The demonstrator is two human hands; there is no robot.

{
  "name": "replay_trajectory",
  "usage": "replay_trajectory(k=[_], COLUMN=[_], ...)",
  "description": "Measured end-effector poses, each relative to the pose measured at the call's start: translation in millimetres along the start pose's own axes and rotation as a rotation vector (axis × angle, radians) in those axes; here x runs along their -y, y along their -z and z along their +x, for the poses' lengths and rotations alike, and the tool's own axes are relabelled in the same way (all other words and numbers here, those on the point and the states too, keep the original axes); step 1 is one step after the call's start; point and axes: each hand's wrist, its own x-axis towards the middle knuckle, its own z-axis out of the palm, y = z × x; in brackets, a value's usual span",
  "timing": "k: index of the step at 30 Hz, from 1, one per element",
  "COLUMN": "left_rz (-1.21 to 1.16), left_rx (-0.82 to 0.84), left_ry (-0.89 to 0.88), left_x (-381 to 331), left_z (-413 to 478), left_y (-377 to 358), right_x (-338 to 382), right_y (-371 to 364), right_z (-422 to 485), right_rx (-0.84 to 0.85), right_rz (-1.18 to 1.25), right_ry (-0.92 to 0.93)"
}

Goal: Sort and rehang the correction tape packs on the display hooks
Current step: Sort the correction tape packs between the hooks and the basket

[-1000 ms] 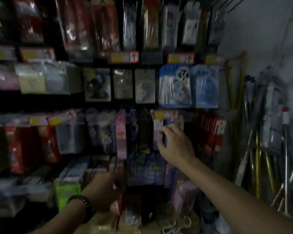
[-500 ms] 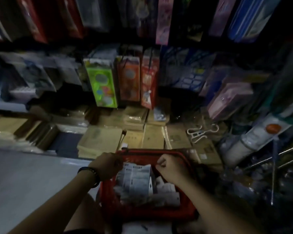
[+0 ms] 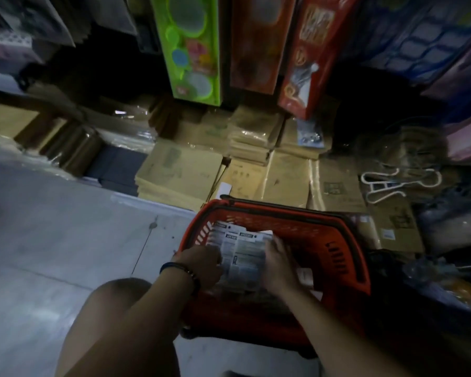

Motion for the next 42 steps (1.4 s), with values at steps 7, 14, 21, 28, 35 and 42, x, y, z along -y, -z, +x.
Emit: replay_trajectory(k=[7,14,21,28,35,42], left_rz=[0.007,0.015,-0.008,-0.028,-0.154,-0.092], left_rx=[0.043,0.028,0.042,0.021,-0.18,-0.286], left_ry=[0.013,0.021,0.02,-0.019,-0.101,-0.16], left_x=[3.8,4.7,8.4,14.0,-4.2,-47.7], left_z=[17.5,22.4,25.6,29.0,7.8,-22.9], left_y=[0.7,4.6,6.3,-5.3,-21.3,-58.2], right_x=[19.1,25.2,10.8,-13.1,-14.3,4.3], right_y=[-8.8,-35.8,-28.3,-2.0,51.7,93.1], right_z=[56.6,62.2,47.0,1.7,-42.5,-87.4], right_rx=[0.113,-0.106,-0.007,0.08,-0.155,-0.307], right_rz=[-0.057,-0.163,-0.171,0.281,0.495,0.622], right_ry=[0.036,0.162,0.111,0.198,-0.017,-0.052])
